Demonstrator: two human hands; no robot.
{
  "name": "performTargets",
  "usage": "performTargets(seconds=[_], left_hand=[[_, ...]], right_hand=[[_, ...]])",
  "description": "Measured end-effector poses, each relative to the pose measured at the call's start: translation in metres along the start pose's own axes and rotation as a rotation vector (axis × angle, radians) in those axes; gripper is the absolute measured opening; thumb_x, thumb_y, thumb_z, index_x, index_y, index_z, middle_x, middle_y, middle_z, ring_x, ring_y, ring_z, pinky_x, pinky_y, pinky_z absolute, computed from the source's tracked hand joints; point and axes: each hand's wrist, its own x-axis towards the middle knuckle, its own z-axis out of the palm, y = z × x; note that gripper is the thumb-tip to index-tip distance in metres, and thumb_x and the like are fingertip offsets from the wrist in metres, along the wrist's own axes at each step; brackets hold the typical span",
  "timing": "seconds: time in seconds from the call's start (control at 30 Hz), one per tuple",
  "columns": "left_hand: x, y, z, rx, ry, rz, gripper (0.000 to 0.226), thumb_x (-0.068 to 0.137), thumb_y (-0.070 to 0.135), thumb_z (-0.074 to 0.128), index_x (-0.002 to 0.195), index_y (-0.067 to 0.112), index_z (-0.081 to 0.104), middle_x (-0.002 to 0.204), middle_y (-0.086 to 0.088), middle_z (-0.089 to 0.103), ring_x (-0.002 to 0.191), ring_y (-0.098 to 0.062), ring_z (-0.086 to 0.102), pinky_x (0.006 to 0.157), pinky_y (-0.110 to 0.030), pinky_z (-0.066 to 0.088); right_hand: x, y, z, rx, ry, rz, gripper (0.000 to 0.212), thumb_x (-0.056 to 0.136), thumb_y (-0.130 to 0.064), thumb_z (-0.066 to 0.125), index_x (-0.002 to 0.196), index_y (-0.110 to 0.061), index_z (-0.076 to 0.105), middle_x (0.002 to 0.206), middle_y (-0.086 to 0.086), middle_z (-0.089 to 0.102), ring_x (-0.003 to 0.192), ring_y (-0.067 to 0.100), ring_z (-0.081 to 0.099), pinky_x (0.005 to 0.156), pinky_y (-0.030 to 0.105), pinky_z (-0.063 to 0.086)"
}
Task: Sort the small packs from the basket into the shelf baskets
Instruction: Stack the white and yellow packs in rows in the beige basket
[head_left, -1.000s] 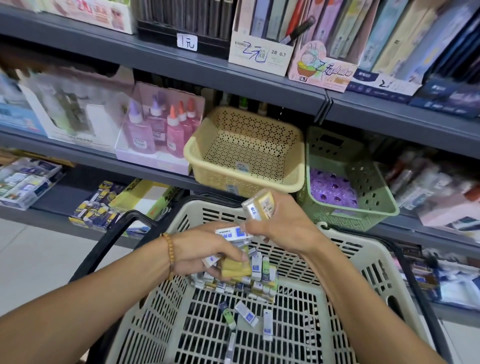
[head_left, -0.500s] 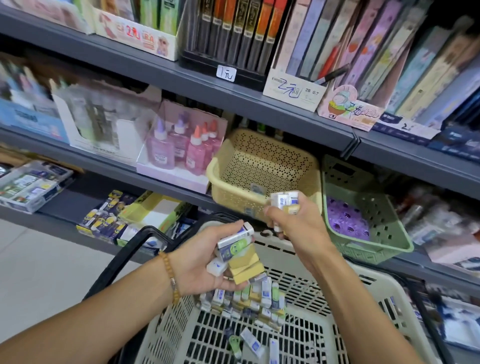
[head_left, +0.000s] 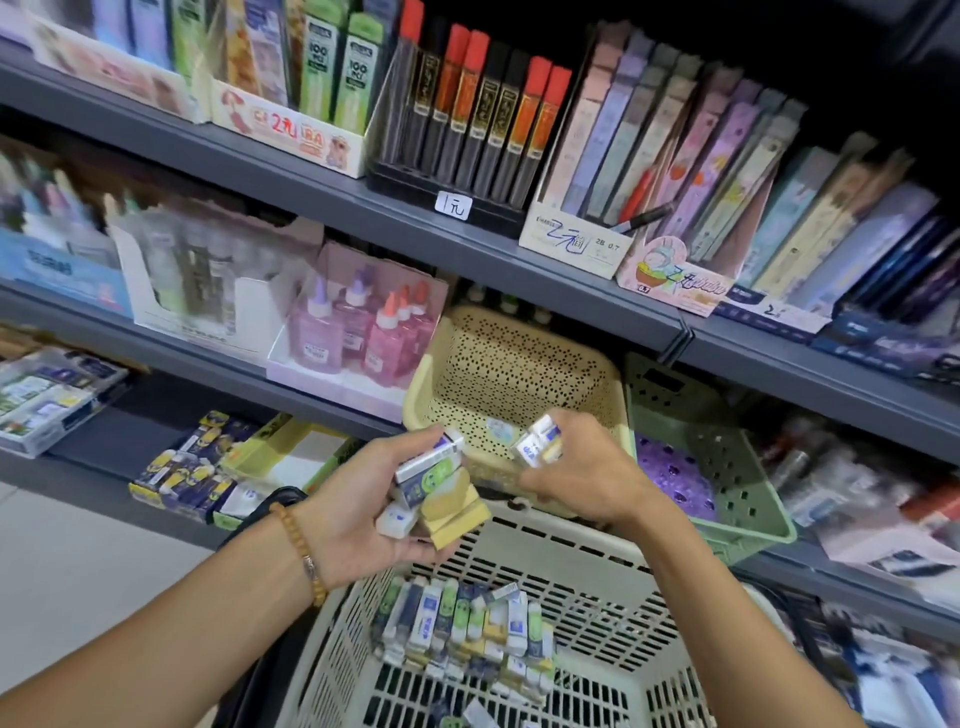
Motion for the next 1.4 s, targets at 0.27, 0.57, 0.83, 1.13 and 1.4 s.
performTargets(seconds=[0.27, 0.57, 0.83, 1.13, 1.4], left_hand=[[-0.006, 0.024, 0.011, -0.111, 0.002, 0.118, 0.032, 0.081, 0.038, 0.064, 0.102, 0.014, 0.062, 0.089, -0.014, 0.063, 0.09, -0.033, 0.058, 0.069, -0.038, 0.051], [0.004, 0.056, -0.009, -0.082, 0.101, 0.343, 0.021, 0.068, 0.037, 0.071, 0.07, 0.017, 0.071, 0.077, -0.01, 0.067, 0.074, -0.03, 0.066, 0.072, -0.043, 0.052], [0.027, 0.066, -0.002, -0.065, 0.114, 0.375, 0.019, 0.072, 0.037, 0.069, 0.075, 0.018, 0.067, 0.082, -0.01, 0.064, 0.074, -0.028, 0.063, 0.071, -0.043, 0.053], [0.032, 0.062, -0.004, -0.082, 0.138, 0.41, 0.026, 0.083, 0.035, 0.066, 0.063, 0.02, 0.071, 0.083, -0.012, 0.066, 0.073, -0.029, 0.067, 0.083, -0.053, 0.05], [0.027, 0.061, -0.004, -0.035, 0.129, 0.413, 0.023, 0.07, 0.04, 0.067, 0.061, 0.02, 0.073, 0.076, -0.009, 0.068, 0.069, -0.026, 0.069, 0.069, -0.041, 0.054]], right_hand=[[0.041, -0.003, -0.009, 0.496, -0.131, 0.066, 0.022, 0.079, -0.009, 0.08, 0.087, -0.008, 0.059, 0.057, -0.001, 0.062, 0.051, 0.013, 0.056, 0.044, 0.024, 0.045], [0.124, 0.019, 0.02, 0.464, -0.142, 0.382, 0.025, 0.083, -0.016, 0.077, 0.102, -0.007, 0.064, 0.085, 0.006, 0.073, 0.067, 0.014, 0.07, 0.05, 0.023, 0.053], [0.14, 0.038, 0.03, 0.125, -0.184, 0.463, 0.026, 0.086, -0.029, 0.074, 0.096, -0.01, 0.06, 0.09, 0.005, 0.066, 0.062, 0.01, 0.061, 0.055, 0.021, 0.055], [0.135, 0.046, 0.01, -0.302, -0.205, 0.299, 0.032, 0.096, -0.039, 0.055, 0.117, -0.015, 0.06, 0.093, 0.006, 0.066, 0.082, 0.017, 0.061, 0.09, 0.036, 0.054], [0.126, 0.033, 0.008, 0.076, -0.452, 0.29, 0.067, 0.088, 0.001, 0.065, 0.145, -0.021, 0.036, 0.09, 0.013, 0.071, 0.078, 0.019, 0.068, 0.076, 0.031, 0.059]])
